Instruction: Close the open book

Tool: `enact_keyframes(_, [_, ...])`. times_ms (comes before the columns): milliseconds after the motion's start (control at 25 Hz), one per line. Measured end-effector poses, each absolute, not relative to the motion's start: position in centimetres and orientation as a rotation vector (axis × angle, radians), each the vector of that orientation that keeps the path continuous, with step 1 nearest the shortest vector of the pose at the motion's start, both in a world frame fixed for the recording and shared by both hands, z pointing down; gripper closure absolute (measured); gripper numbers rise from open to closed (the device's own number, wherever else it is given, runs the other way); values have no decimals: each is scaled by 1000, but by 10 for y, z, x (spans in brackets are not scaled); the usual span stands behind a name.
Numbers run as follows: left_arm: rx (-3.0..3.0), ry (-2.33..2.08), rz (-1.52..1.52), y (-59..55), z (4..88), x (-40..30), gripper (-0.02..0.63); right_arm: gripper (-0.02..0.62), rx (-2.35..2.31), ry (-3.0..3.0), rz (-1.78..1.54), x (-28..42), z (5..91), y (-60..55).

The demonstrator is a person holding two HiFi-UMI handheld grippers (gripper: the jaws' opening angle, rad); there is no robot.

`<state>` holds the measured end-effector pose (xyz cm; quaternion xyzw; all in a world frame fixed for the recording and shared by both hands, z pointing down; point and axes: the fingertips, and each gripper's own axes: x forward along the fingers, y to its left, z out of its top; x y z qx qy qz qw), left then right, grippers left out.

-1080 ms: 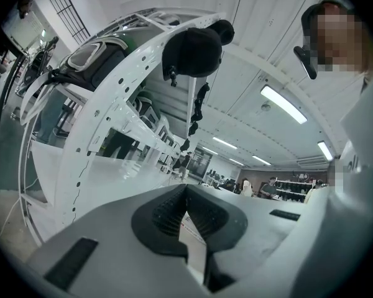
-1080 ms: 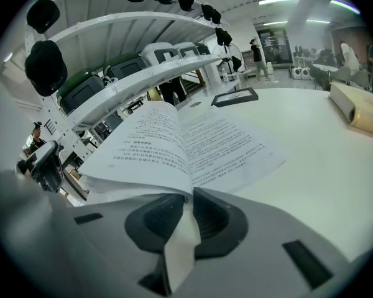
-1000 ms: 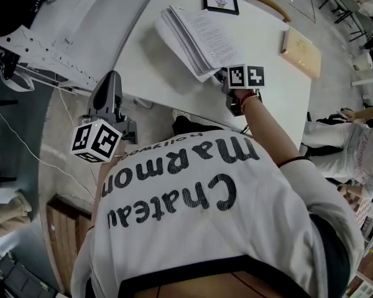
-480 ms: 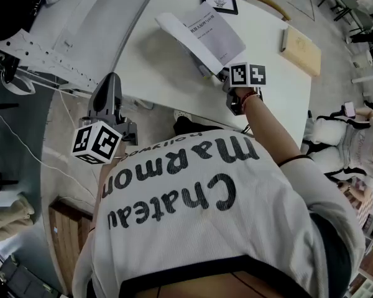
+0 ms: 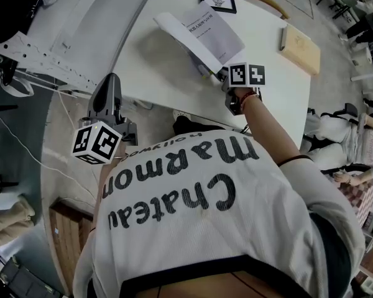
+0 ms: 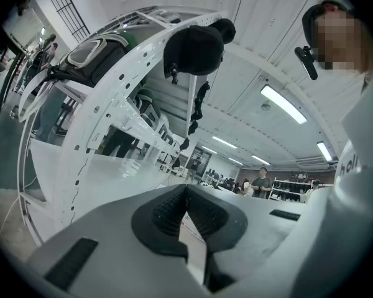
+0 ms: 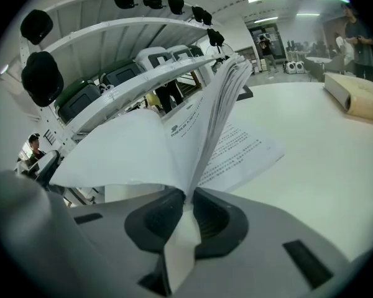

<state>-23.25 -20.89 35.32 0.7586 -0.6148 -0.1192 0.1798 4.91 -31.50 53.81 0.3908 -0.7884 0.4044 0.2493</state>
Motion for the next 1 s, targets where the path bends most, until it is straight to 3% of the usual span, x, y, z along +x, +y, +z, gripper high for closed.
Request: enact_keyframes(1000, [2146, -1729, -322, -207, 355, -230, 583, 535, 1060, -2183, 1302, 52, 535, -315])
